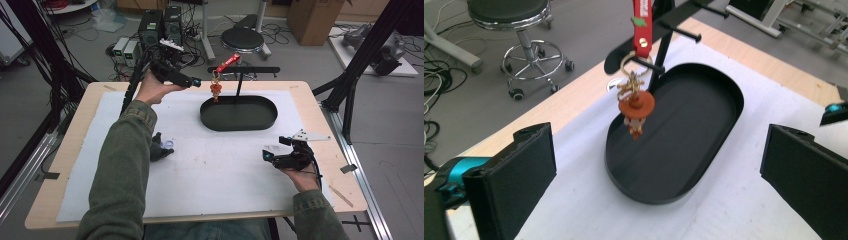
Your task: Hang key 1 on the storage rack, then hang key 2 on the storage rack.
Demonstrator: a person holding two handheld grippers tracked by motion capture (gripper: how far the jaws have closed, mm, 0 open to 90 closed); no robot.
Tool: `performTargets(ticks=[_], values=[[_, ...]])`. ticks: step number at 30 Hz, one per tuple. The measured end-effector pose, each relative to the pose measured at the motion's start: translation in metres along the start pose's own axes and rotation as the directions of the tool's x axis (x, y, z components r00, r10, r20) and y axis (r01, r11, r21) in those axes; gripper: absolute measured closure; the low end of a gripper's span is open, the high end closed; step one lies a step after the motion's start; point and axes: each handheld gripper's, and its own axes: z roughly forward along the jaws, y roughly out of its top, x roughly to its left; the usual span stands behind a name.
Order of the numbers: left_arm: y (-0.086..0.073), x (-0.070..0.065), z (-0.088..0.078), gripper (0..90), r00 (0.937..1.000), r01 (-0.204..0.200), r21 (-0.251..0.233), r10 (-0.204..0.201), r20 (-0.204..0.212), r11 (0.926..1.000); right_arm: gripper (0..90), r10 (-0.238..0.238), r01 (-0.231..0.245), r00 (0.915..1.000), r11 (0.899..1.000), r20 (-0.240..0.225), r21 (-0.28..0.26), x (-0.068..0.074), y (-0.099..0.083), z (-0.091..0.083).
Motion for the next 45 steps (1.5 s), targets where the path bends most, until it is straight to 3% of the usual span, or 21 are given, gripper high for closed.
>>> performTargets(ticks=[6, 13, 26, 33, 45], values=[[-0.014, 0.0, -0.007, 1.7, 1.0, 0.0, 0.008, 0.0, 0.004, 1.0, 0.9, 0.0, 0.0, 1.0, 1.0, 0.003, 0.001, 0.0, 0.0, 0.0], [-0.036, 0.0, -0.023, 1.7, 0.9989, -0.026, 0.017, 0.026, -0.038, 0.9995, 0.9, -0.008, 0.008, 0.9999, 1.0, 0.006, 0.002, 0.0, 0.0, 0.0], [-0.078, -0.013, -0.056, 1.7, 0.9991, -0.036, 0.026, 0.037, -0.021, 0.999, 0.9, -0.007, 0.007, 1.0, 1.0, 0.004, 0.011, 0.002, 0.0, 0.002], [-0.096, -0.02, -0.061, 1.7, 0.9989, -0.042, 0.033, 0.043, -0.017, 0.9986, 0.9, -0.012, 0.012, 0.9999, 1.0, 0.0, 0.014, 0.004, 0.0, 0.003], [-0.124, -0.011, -0.062, 1.7, 0.9999, -0.008, 0.066, 0.008, -0.007, 0.9978, 0.9, -0.006, 0.006, 1.0, 1.0, 0.002, 0.025, 0.004, 0.0, 0.004]])
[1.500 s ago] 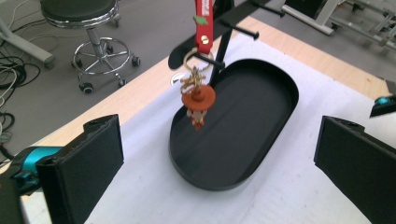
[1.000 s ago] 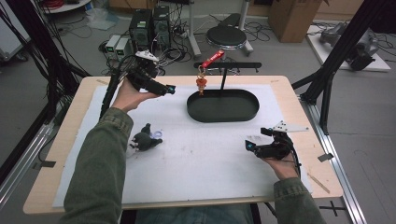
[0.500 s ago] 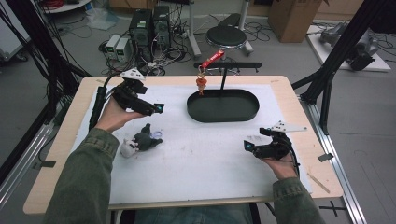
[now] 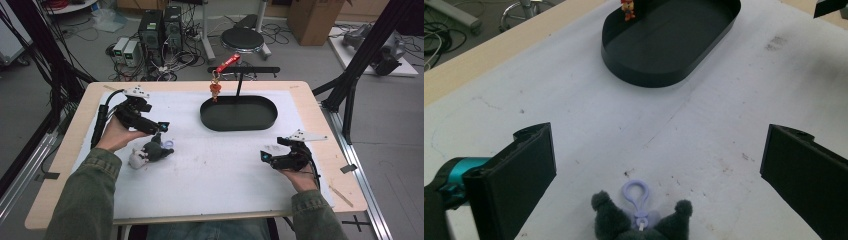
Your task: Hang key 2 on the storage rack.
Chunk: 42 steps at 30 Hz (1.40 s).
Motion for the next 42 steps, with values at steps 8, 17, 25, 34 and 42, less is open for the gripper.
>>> performTargets(ticks=[8, 17, 25, 34, 42], values=[[-0.014, 0.003, 0.002, 1.7, 0.9999, 0.011, 0.023, -0.011, 0.01, 0.9997, 0.9, -0.002, 0.002, 1.0, 1.0, -0.001, 0.001, -0.002, -0.001, 0.0], [-0.025, -0.003, 0.009, 1.7, 0.9996, -0.008, 0.084, 0.006, 0.026, 0.9964, 0.9, -0.01, 0.01, 0.9999, 1.0, 0.009, 0.0, -0.001, -0.001, -0.001], [-0.038, -0.006, 0.011, 1.8, 0.9996, -0.013, 0.123, 0.01, 0.028, 0.9923, 0.9, -0.007, 0.007, 0.9999, 1.0, 0.011, 0.002, -0.001, -0.003, -0.004], [-0.06, 0.0, 0.011, 1.8, 0.9992, 0.03, 0.163, -0.034, 0.023, 0.9861, 0.9, -0.001, 0.001, 0.9999, 1.0, 0.015, 0.012, -0.001, -0.004, -0.005], [-0.076, 0.002, 0.011, 1.8, 0.9991, 0.04, 0.233, -0.042, 0.002, 0.9717, 0.9, -0.01, 0.01, 0.9998, 1.0, 0.015, 0.012, 0.0, -0.004, -0.004]])
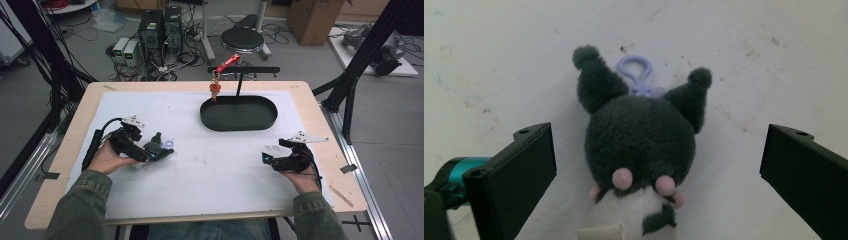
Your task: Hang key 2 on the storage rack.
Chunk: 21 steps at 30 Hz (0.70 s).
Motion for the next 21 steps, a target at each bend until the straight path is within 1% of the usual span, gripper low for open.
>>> performTargets(ticks=[2, 4, 6, 7, 8, 9, 15, 16, 17, 18, 19, 20, 21], values=[[-0.002, 0.001, 0.0, 1.8, 1.0, 0.003, 0.009, -0.003, -0.008, 0.9999, 0.9, 0.0, 0.0, 1.0, 1.0, 0.0, 0.0, 0.0, 0.0, 0.0], [-0.004, 0.001, 0.0, 1.8, 1.0, 0.007, 0.019, -0.007, -0.004, 0.9998, 0.9, 0.001, -0.001, 1.0, 1.0, 0.0, -0.001, 0.0, 0.0, 0.0], [-0.006, 0.002, 0.001, 3.3, 0.9998, 0.009, 0.027, -0.008, -0.016, 0.9996, 0.9, -0.001, 0.001, 1.0, 1.0, -0.001, -0.001, 0.0, 0.0, 0.0], [-0.008, 0.002, 0.001, 5.5, 0.9998, 0.008, 0.029, -0.007, -0.017, 0.9995, 0.9, -0.001, 0.001, 1.0, 1.0, -0.001, 0.0, 0.0, 0.0, 0.0], [-0.009, 0.003, 0.001, 8.9, 0.9999, 0.008, 0.029, -0.008, -0.012, 0.9996, 0.9, -0.001, 0.001, 1.0, 1.0, -0.001, -0.001, 0.0, 0.0, 0.0], [-0.011, 0.003, 0.002, 8.9, 0.9998, 0.018, 0.034, -0.017, -0.009, 0.9993, 0.9, -0.002, 0.002, 1.0, 1.0, 0.0, -0.002, 0.0, 0.0, 0.0], [-0.021, 0.007, 0.008, 9.6, 0.9991, 0.042, 0.059, -0.042, -0.003, 0.9974, 0.9, -0.003, 0.003, 1.0, 1.0, 0.0, 0.0, 0.0, 0.0, 0.0], [-0.022, 0.007, 0.008, 10.0, 0.9993, 0.036, 0.066, -0.036, -0.003, 0.9971, 0.9, 0.0, 0.0, 1.0, 1.0, 0.0, 0.0, 0.0, 0.0, 0.0], [-0.023, 0.007, 0.009, 10.6, 0.9992, 0.041, 0.068, -0.04, -0.006, 0.9968, 0.9, 0.003, -0.003, 1.0, 1.0, -0.002, 0.003, 0.0, 0.0, 0.0], [-0.024, 0.007, 0.009, 12.3, 0.9992, 0.037, 0.08, -0.036, -0.02, 0.9961, 0.9, 0.005, -0.004, 1.0, 1.0, -0.002, 0.003, 0.001, 0.0, 0.0], [-0.024, 0.006, 0.01, 17.6, 0.9981, 0.038, 0.092, -0.033, -0.052, 0.995, 0.9, 0.002, -0.002, 1.0, 1.0, -0.003, 0.003, 0.0, 0.0, 0.0], [-0.025, 0.005, 0.011, 31.4, 0.9963, 0.039, 0.108, -0.03, -0.08, 0.9934, 0.9, 0.0, 0.0, 1.0, 1.0, -0.006, 0.01, 0.001, 0.0, 0.001], [-0.026, 0.005, 0.012, 31.4, 0.9967, 0.043, 0.113, -0.035, -0.073, 0.9926, 0.9, 0.0, 0.0, 1.0, 1.0, -0.006, 0.01, 0.001, 0.0, 0.001]])
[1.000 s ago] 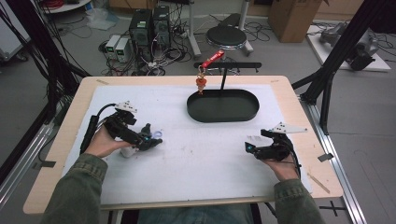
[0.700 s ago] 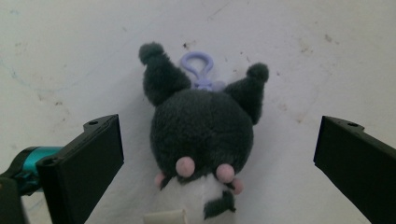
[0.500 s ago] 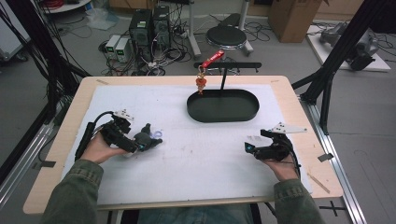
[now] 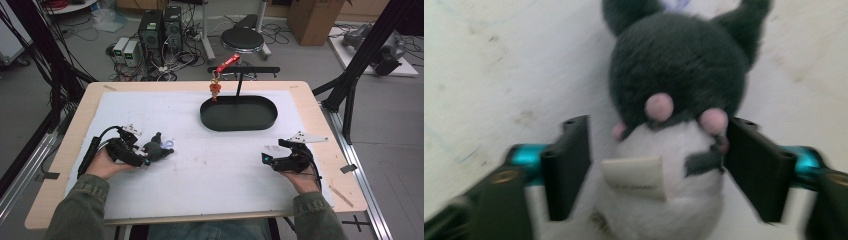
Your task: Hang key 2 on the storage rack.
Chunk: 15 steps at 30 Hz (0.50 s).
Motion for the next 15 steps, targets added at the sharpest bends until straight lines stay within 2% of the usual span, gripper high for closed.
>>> performTargets(ticks=[1, 2, 5, 8, 15], values=[[-0.0008, 0.0, 0.0003, 33.6, 0.9999, -0.004, 0.013, 0.004, 0.014, 0.9999, 0.9, -0.003, 0.003, 1.0, 1.0, 0.002, 0.001, 0.0001, -0.0001, 0.0003], [-0.0017, -0.0014, 0.0014, 39.9, 0.9998, -0.02, 0.027, 0.02, 0.004, 0.9995, 0.9, -0.002, 0.002, 1.0, 1.0, 0.002, 0.002, 0.0002, -0.0001, 0.0006], [-0.0028, -0.0018, 0.0027, 41.6, 0.9995, -0.028, 0.035, 0.028, -0.016, 0.999, 0.9, 0.001, -0.001, 1.0, 1.0, 0.002, 0.005, 0.0002, -0.0001, 0.0009], [-0.0032, -0.0007, 0.0016, 46.3, 0.9992, -0.038, 0.023, 0.038, -0.014, 0.999, 0.9, -0.002, 0.002, 1.0, 1.0, 0.003, 0.015, 0.0002, -0.0003, 0.0017], [-0.001, -0.0041, -0.0046, 47.6, 0.9967, -0.076, -0.004, 0.076, -0.027, 0.9971, 0.9, -0.007, 0.007, 1.0, 1.0, 0.002, 0.013, -0.0002, -0.0002, 0.0023]])
